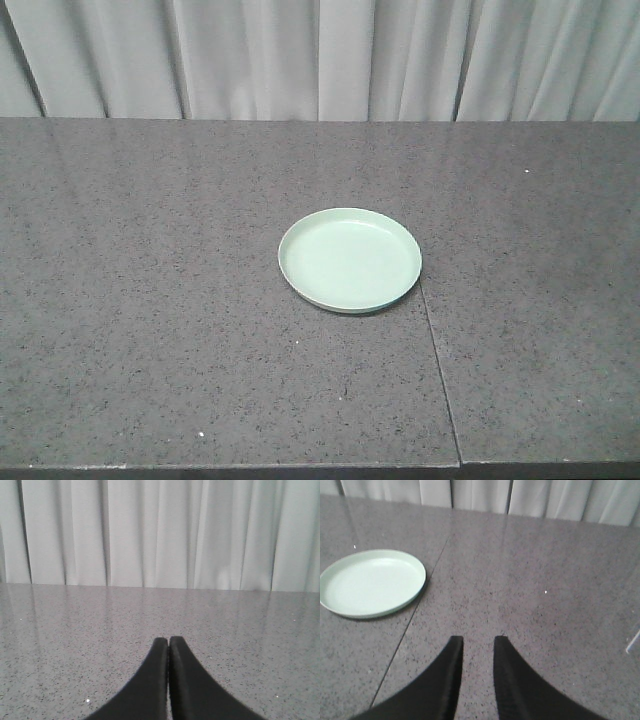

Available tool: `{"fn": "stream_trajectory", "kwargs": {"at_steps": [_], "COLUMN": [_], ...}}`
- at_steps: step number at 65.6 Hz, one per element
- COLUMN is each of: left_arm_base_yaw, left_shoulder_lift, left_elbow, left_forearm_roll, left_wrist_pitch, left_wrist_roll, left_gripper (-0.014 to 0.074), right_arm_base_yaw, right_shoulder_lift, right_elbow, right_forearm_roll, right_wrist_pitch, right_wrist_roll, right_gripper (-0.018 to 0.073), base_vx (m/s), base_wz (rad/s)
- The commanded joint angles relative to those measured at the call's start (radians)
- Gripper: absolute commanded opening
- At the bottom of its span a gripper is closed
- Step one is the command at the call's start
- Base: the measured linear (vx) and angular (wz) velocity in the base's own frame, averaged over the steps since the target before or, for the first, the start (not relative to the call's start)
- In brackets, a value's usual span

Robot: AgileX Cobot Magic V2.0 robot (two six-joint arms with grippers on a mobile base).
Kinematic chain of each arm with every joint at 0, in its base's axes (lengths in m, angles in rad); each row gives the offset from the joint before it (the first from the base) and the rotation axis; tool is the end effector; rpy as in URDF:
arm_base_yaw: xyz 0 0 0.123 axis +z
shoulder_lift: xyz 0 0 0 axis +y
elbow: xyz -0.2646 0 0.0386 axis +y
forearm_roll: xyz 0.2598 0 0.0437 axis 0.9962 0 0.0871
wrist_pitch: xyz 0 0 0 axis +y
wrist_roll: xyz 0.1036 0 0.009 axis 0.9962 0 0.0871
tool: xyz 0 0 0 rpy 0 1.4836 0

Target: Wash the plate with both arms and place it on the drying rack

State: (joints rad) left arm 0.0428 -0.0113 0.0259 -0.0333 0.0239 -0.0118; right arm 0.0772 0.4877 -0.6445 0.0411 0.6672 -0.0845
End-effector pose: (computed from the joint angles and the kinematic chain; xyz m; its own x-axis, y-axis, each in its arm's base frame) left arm 0.0992 0.0042 0.2035 0.0505 -0.0430 -0.9978 -0.0398 0.9982 -0.0450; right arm 0.1283 0.0126 0.3221 -0.4033 -0.0835 -0.9112 -0.1214 0.9919 -0.0372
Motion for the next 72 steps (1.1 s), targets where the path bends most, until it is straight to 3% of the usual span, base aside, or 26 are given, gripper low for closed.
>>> {"fn": "stream_trajectory", "kwargs": {"at_steps": [1, 10, 16, 25, 36, 56, 72], "left_arm_base_yaw": [0.001, 0.001, 0.001, 0.001, 0.001, 0.001, 0.001], "left_shoulder_lift": [-0.014, -0.014, -0.014, -0.014, -0.014, -0.014, -0.014], "left_elbow": [-0.029, -0.029, -0.029, -0.029, -0.029, -0.029, -0.029], "left_forearm_roll": [-0.01, -0.01, -0.01, -0.01, -0.01, -0.01, -0.01], "left_wrist_pitch": [-0.071, -0.071, -0.071, -0.071, -0.071, -0.071, -0.071], "left_wrist_roll": [-0.005, -0.005, -0.005, -0.005, -0.005, -0.005, -0.005], "left_gripper": [-0.0006, -0.0006, -0.0006, -0.0006, -0.0006, -0.0006, -0.0006], "right_arm_base_yaw": [0.0, 0.0, 0.004, 0.089, 0.166, 0.171, 0.171], "right_shoulder_lift": [0.099, 0.229, 0.307, 0.434, 0.591, 0.851, 1.028], "right_elbow": [-0.089, -0.173, -0.223, -0.288, -0.383, -0.563, -0.702], "right_forearm_roll": [0.007, 0.028, 0.059, 0.058, 0.018, 0.035, 0.118], "right_wrist_pitch": [0.018, 0.095, 0.121, 0.148, 0.188, 0.235, 0.27], "right_wrist_roll": [-0.045, -0.106, -0.144, -0.178, -0.136, -0.084, -0.069], "right_gripper": [0.0296, 0.0446, 0.048, 0.0471, 0.0463, 0.0463, 0.0463], "base_vx": [0.0, 0.0, 0.0, 0.0, 0.0, 0.0, 0.0], "base_wz": [0.0, 0.0, 0.0, 0.0, 0.0, 0.0, 0.0]}}
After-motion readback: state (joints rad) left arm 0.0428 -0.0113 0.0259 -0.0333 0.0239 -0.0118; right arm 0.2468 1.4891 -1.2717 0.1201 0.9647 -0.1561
